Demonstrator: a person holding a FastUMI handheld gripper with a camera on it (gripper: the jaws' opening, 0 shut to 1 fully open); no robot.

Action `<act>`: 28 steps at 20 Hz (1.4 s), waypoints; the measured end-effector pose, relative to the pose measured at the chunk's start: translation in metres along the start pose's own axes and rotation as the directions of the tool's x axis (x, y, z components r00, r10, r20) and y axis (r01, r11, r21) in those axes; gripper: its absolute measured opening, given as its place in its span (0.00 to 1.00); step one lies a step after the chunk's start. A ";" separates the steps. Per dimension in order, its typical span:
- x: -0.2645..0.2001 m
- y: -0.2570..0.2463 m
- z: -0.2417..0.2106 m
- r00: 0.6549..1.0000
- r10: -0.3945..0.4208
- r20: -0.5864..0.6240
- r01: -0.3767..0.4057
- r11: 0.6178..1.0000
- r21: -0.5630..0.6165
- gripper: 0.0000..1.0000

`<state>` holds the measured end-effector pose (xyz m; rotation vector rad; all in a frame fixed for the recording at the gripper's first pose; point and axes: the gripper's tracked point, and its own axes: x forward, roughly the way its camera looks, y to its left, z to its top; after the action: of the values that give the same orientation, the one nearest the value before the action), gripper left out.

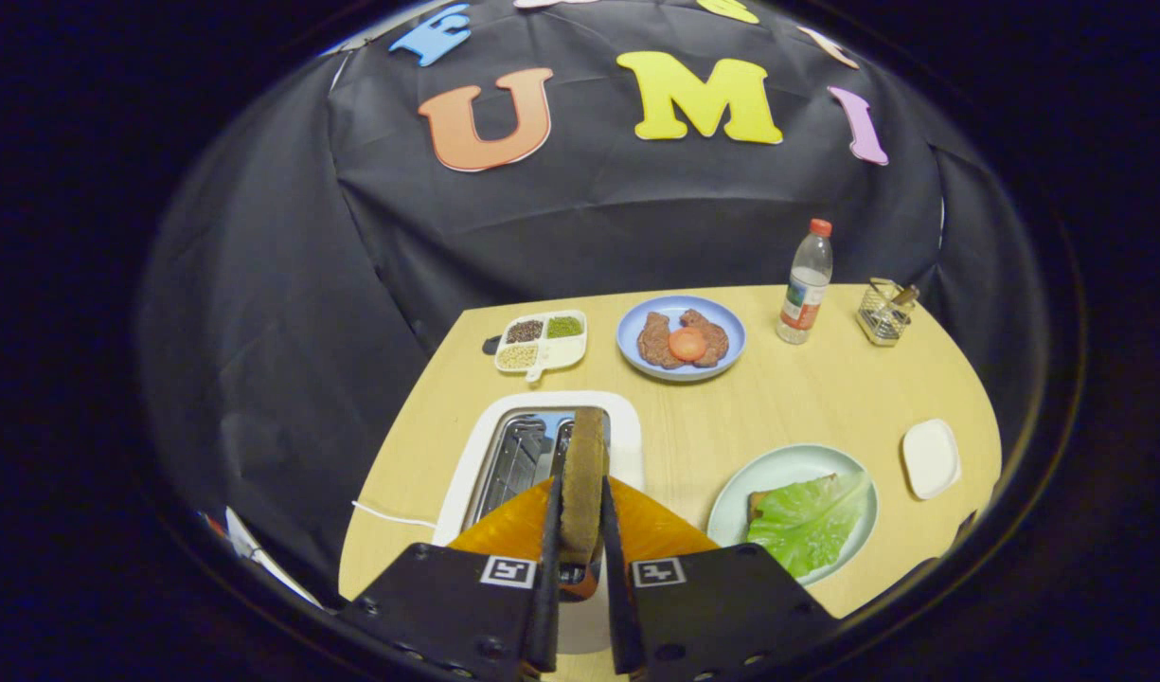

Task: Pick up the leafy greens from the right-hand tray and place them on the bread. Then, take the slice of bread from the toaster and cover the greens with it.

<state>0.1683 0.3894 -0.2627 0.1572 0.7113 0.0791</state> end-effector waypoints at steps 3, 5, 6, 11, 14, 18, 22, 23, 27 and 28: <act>-0.004 0.002 0.001 1.000 0.010 -0.011 -0.010 1.000 0.005 0.16; -0.011 0.003 0.009 1.000 0.023 -0.002 -0.023 1.000 0.015 0.08; -0.016 0.002 0.014 1.000 0.027 0.010 -0.027 1.000 0.009 0.08; -0.055 0.002 0.043 0.995 0.082 0.054 -0.082 0.997 -0.008 0.08; -0.087 -0.008 0.068 0.986 0.127 0.105 -0.127 0.992 -0.002 0.08; -0.119 -0.044 0.091 0.975 0.150 0.165 -0.158 0.987 0.034 0.08; -0.124 -0.091 0.083 0.969 0.174 0.174 -0.194 0.976 0.102 0.08; -0.120 -0.106 0.078 0.972 0.165 0.169 -0.185 0.976 0.112 0.08; -0.098 -0.152 0.049 0.984 0.120 0.135 -0.135 0.985 0.109 0.08; -0.091 -0.158 0.042 0.985 0.121 0.122 -0.135 0.984 0.113 0.08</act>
<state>0.1298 0.2177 -0.1997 0.3213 0.5912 0.1491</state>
